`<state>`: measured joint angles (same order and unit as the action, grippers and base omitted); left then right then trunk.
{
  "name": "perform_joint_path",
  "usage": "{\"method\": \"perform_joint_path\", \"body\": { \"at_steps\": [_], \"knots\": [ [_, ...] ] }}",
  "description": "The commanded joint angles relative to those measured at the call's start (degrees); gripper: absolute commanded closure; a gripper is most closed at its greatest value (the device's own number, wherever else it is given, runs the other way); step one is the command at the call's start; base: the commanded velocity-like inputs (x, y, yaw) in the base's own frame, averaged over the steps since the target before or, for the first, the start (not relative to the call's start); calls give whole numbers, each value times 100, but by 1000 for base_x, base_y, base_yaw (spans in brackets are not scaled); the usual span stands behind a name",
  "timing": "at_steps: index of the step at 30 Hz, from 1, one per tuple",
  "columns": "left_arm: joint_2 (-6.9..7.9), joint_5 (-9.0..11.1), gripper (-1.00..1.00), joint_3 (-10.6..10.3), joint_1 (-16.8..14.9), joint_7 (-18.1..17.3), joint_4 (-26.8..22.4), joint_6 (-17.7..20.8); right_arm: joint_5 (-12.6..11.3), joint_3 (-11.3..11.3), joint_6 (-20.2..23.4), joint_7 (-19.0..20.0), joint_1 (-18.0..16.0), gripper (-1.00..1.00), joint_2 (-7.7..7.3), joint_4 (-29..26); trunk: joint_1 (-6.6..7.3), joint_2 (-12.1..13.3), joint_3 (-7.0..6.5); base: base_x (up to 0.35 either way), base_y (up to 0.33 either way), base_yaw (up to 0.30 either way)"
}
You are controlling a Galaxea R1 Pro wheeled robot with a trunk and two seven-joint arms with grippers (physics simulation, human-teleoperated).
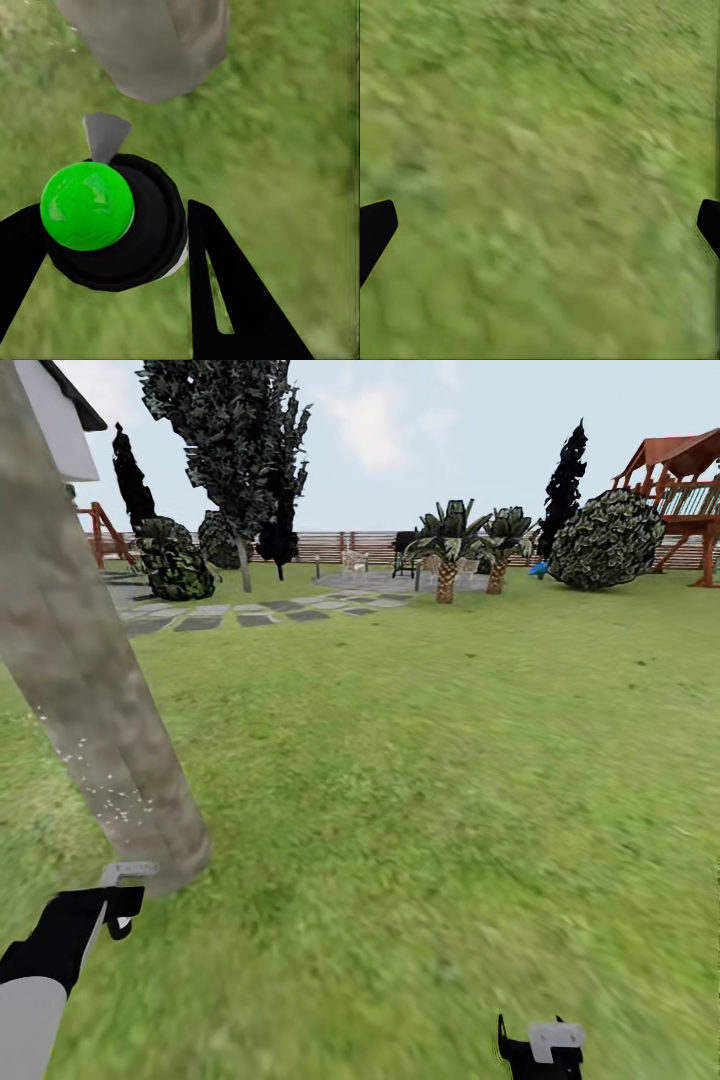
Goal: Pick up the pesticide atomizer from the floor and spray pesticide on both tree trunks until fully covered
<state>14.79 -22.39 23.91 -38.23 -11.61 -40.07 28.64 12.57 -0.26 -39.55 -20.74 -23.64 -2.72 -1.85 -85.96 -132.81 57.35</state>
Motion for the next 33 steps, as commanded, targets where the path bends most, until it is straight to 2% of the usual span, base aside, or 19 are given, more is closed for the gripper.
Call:
{"method": "perform_joint_path", "body": {
  "at_steps": [1,6,12,13,17,19,33],
  "knots": [
    [-1,-2,100,0,0,1,0,0,0,0,0,0,0,-100,0,3,0,0,0,162,-255,0],
    [-9,-2,100,0,0,1,0,-6,0,0,0,0,-1,-100,0,2,0,0,0,162,-255,57],
    [9,-27,100,-14,0,8,0,1,0,0,0,0,-1,-100,0,7,0,0,0,164,-254,238],
    [21,-50,100,-16,0,9,0,9,0,0,0,0,-1,-100,0,7,0,0,0,164,-254,274],
    [58,-390,100,29,2,15,0,43,0,0,0,0,-2,-100,0,9,0,0,0,170,-249,277],
    [31,-420,100,22,0,17,0,37,0,0,0,0,-1,-100,0,9,0,0,0,214,-211,251],
    [-11,-441,100,17,2,18,0,19,0,0,0,0,0,-100,0,9,0,0,0,250,-175,12]
  ]
}}
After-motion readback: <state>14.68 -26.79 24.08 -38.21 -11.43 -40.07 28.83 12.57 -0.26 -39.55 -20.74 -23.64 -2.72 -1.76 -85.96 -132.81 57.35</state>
